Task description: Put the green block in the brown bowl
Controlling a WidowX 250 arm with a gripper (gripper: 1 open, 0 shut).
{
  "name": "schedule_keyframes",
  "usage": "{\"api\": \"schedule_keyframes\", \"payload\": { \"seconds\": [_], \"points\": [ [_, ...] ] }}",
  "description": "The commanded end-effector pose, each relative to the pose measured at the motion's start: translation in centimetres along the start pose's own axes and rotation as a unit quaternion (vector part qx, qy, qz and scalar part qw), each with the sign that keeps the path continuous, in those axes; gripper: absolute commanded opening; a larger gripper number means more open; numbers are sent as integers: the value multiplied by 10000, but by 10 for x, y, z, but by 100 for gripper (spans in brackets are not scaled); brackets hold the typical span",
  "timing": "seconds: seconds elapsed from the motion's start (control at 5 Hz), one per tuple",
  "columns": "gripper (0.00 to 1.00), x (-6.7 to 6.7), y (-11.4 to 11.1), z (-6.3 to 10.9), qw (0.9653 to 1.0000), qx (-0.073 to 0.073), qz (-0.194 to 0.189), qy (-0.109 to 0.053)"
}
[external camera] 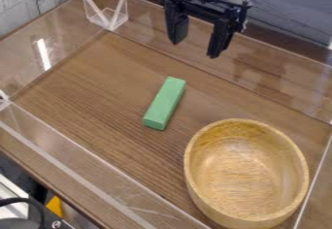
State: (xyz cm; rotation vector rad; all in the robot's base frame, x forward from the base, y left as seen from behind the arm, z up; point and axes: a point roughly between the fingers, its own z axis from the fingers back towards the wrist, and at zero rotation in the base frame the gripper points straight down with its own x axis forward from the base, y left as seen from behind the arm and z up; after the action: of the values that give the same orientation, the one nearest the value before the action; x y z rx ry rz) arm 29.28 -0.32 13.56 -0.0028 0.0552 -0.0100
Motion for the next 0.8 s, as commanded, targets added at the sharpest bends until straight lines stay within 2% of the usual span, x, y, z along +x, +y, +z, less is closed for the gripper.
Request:
{"api": "schedule_keyframes", "payload": {
  "seconds": [0.0,0.2,0.4,0.6],
  "points": [
    [0,5,-1,-2,10000,0,31,-27],
    [0,12,3,-5,10000,6,27,-67],
    [100,18,10,-8,9999,21,82,-77],
    [100,21,6,-12,9997,26,217,-65]
  ]
}}
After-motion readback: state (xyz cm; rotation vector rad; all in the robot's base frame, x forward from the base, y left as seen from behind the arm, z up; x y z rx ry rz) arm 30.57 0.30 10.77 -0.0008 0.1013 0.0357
